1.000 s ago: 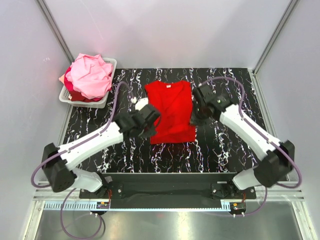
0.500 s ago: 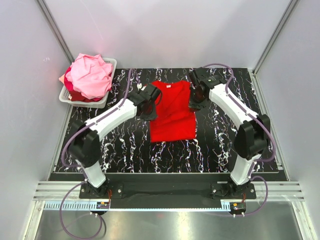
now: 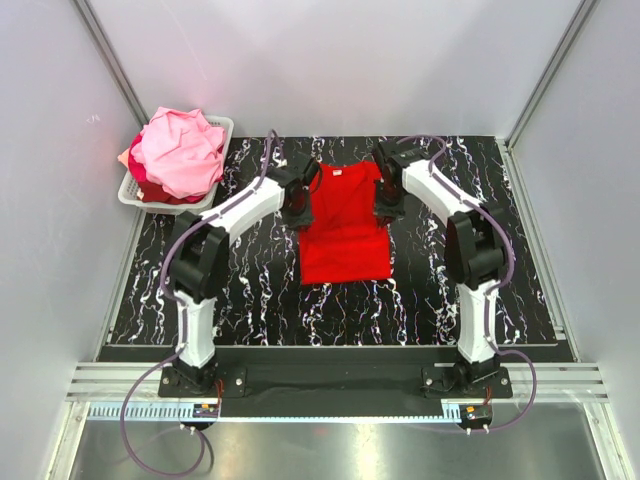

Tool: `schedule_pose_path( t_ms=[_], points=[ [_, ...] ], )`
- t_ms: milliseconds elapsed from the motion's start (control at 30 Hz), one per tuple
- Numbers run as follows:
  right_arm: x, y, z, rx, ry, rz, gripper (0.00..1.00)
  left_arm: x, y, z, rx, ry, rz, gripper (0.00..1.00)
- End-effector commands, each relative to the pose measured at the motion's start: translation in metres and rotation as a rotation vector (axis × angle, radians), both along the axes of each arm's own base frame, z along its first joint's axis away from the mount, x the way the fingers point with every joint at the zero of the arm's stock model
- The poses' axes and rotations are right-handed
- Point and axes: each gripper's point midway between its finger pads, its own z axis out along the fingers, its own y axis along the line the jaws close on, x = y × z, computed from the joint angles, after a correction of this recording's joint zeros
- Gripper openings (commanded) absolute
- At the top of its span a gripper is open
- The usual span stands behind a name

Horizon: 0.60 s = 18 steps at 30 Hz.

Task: Fold and stack the t-shirts
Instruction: Fold the tshirt

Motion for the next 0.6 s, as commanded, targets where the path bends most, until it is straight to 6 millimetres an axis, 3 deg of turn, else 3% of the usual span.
schedule_pose_path(
  t_ms=[0,33,67,100,133,167,200,233,300,367,400,433,467,500,533,567],
  points=[
    [0.036,0.0,0.016,0.031,-0.068,0.005,0.0,0.028,0.0,0.005,-0.018,-0.011,-0.017,0.2],
    [0.041,0.0,0.006,0.033,-0.043,0.006,0.0,0.03,0.008,0.002,-0.006,0.022,-0.005,0.25],
    [0.043,-0.001,0.006,0.031,-0.025,0.009,0.12,0.048,0.004,0.007,-0.013,0.006,-0.007,0.28],
    [0.062,0.004,0.027,0.055,-0.082,0.013,0.46,0.054,0.007,0.008,-0.009,0.014,-0.002,0.32],
    [0.069,0.0,0.017,0.041,-0.061,0.016,0.62,0.056,0.014,0.013,0.009,0.032,0.006,0.41],
    [0.068,-0.002,0.022,0.033,-0.043,0.025,0.69,0.061,0.015,0.018,0.016,0.024,0.0,0.46],
    [0.083,0.0,0.047,0.056,-0.111,0.033,0.77,0.074,0.012,0.036,0.002,-0.023,0.003,0.5],
    [0.086,-0.004,0.049,0.052,-0.113,0.037,0.79,0.074,0.017,0.045,0.012,-0.026,0.01,0.57],
    [0.085,-0.006,0.068,0.065,-0.136,0.038,0.81,0.076,0.019,0.071,-0.005,-0.079,0.02,0.63],
    [0.085,-0.005,0.097,0.097,-0.218,0.038,0.82,0.072,0.024,0.098,-0.025,-0.142,0.044,0.66],
    [0.07,-0.007,0.081,0.095,-0.168,0.04,0.82,0.06,0.029,0.088,-0.014,-0.113,0.047,0.66],
    [0.062,-0.008,0.106,0.12,-0.223,0.037,0.83,0.057,0.027,0.089,-0.032,-0.128,0.047,0.66],
    [0.049,-0.013,0.085,0.11,-0.182,0.03,0.83,0.048,0.029,0.107,-0.058,-0.169,0.055,0.66],
    [0.04,-0.016,0.084,0.113,-0.181,0.02,0.83,0.04,0.029,0.105,-0.064,-0.171,0.056,0.66],
    [0.028,-0.018,0.101,0.138,-0.216,0.005,0.84,0.024,0.029,0.08,-0.067,-0.126,0.056,0.66],
    [0.025,-0.017,0.1,0.163,-0.236,0.002,0.84,0.015,0.029,0.093,-0.104,-0.161,0.053,0.65]
  ],
)
